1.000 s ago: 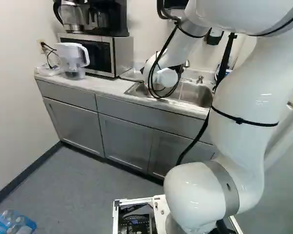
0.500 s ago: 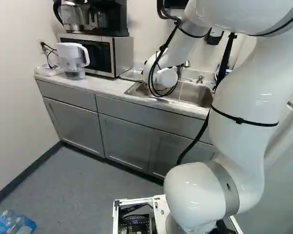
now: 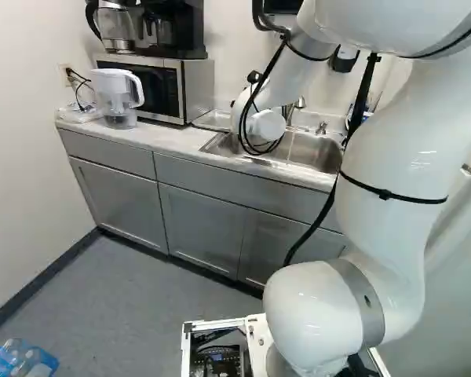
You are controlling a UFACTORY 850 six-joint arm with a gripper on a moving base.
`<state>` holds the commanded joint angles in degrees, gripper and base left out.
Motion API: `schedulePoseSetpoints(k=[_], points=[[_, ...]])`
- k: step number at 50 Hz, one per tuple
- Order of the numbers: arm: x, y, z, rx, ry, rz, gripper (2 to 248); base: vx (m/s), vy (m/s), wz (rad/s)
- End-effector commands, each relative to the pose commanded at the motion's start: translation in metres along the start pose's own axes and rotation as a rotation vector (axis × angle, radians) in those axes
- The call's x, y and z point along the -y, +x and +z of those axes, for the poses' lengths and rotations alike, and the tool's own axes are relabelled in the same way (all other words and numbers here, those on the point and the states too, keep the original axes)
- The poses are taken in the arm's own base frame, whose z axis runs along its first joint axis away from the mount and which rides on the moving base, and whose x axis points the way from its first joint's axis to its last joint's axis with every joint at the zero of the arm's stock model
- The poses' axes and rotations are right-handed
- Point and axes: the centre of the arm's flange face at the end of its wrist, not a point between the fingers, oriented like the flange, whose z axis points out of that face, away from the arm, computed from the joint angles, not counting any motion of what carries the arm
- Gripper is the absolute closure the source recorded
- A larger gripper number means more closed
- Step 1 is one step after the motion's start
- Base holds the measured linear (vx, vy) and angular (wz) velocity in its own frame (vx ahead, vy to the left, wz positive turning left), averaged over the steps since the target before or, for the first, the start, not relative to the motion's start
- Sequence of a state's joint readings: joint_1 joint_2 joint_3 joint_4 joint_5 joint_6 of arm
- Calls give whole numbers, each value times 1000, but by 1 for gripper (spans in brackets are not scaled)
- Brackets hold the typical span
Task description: Rinse the cup and place it in the tray
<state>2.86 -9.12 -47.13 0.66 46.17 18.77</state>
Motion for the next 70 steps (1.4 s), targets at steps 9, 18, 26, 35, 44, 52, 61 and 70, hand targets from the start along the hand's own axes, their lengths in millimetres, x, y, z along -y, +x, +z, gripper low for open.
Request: schedulePoseSetpoints(k=[9, 18, 26, 35, 44, 52, 61, 70], points=[[0, 0, 0, 0, 0, -95, 124, 0, 0, 0], [0, 0, 0, 0, 0, -189, 124, 0, 0, 0], [0, 0, 0, 0, 0, -273, 124, 0, 0, 0], [0, 0, 0, 0, 0, -368, 124, 0, 0, 0], [0, 0, 0, 0, 0, -368, 124, 0, 0, 0], [0, 0, 0, 0, 0, -368, 124, 0, 0, 0], [2, 0, 11, -3, 4, -368, 124, 0, 0, 0], [7, 0, 29, -12, 13, -369, 124, 0, 0, 0]])
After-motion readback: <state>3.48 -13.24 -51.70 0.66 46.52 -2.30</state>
